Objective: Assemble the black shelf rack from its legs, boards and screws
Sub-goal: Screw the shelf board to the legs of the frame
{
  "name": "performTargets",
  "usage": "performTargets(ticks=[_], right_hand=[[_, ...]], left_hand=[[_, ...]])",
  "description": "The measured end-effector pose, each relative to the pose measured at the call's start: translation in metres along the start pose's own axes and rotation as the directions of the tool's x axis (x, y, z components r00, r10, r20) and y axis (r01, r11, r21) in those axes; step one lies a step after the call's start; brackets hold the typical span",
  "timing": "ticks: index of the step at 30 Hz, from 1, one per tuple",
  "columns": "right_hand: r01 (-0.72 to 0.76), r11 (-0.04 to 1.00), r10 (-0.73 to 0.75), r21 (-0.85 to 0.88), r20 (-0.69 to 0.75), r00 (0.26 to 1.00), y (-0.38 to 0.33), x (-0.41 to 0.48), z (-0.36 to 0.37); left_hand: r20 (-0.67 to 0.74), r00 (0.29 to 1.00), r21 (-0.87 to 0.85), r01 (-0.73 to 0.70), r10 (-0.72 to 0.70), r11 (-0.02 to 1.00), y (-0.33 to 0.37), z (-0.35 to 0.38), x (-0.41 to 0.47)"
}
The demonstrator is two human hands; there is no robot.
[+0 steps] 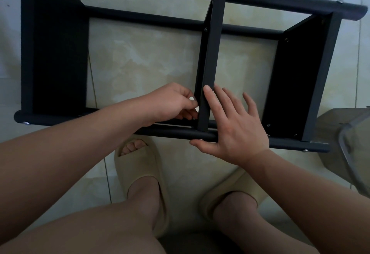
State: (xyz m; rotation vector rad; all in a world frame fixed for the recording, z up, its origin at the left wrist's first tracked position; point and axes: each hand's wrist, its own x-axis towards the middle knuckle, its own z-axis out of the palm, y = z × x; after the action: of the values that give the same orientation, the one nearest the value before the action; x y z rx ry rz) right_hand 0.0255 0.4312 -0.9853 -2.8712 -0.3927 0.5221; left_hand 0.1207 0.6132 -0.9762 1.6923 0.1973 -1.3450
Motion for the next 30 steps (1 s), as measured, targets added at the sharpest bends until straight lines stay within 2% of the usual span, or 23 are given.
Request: performTargets(ticks=[19, 30], right_hand=[[-0.002, 1.000, 0.002, -0.009, -0.003, 1.000, -0.001, -0.001, -0.002], [-0.002, 1.000, 0.002, -0.007, 0.006, 1.000, -0.001, -0.001, -0.003]], left_hand=[[0.036, 0.996, 0.140, -0.087, 0.083, 0.986, -0.011, -0.008, -0.007], [0.069, 0.992, 0.304, -0.118, 0.102, 0.945, -0.019, -0.007, -0.010]])
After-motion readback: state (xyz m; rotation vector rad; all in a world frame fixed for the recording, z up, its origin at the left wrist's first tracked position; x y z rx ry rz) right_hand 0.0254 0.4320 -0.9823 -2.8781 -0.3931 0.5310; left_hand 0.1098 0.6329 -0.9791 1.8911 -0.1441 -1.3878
